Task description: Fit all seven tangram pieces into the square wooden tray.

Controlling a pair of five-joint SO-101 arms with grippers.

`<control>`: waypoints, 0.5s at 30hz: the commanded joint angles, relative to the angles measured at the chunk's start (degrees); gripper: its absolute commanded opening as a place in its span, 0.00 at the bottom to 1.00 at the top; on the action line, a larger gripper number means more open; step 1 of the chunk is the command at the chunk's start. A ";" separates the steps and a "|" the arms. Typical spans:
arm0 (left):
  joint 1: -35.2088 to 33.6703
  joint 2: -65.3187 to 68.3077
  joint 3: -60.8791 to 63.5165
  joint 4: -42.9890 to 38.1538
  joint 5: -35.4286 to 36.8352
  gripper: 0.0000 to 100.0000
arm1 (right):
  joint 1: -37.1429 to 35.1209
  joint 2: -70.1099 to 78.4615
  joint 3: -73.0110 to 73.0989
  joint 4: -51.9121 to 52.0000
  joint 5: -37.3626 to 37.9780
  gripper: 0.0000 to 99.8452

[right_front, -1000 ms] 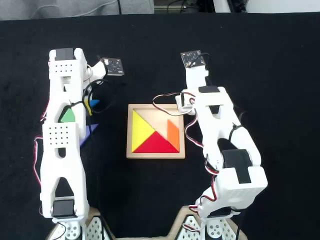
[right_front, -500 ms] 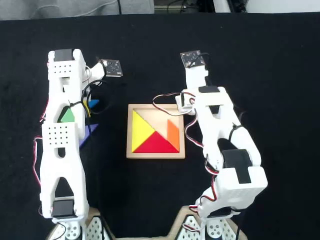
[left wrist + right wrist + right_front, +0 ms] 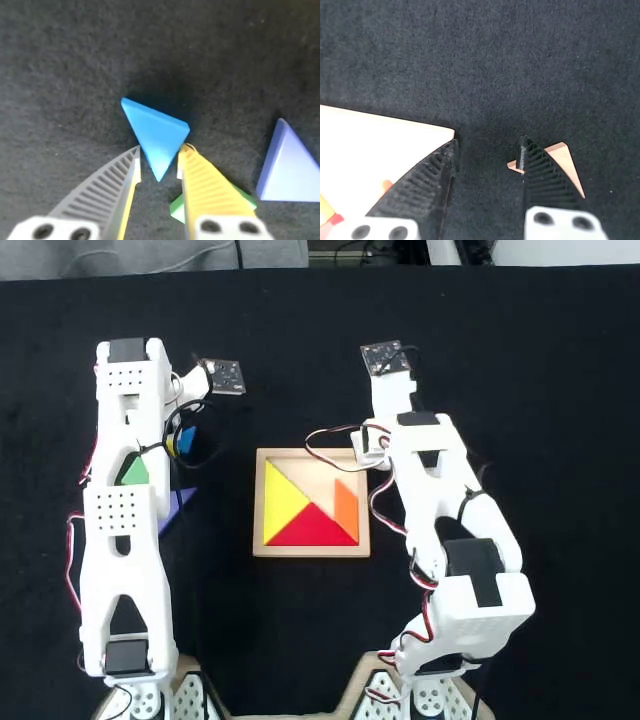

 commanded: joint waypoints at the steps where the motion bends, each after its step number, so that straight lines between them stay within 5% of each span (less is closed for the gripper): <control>1: -0.04 -0.88 0.40 0.44 -12.22 0.15 | 0.79 -3.47 -0.22 -0.79 0.35 0.19; 9: 2.59 -1.41 0.31 0.53 -4.31 0.16 | 0.79 -3.47 -0.22 -0.79 0.35 0.19; 15: 3.82 -1.49 0.22 0.53 0.97 0.26 | 0.62 -3.47 -0.22 -0.62 0.35 0.19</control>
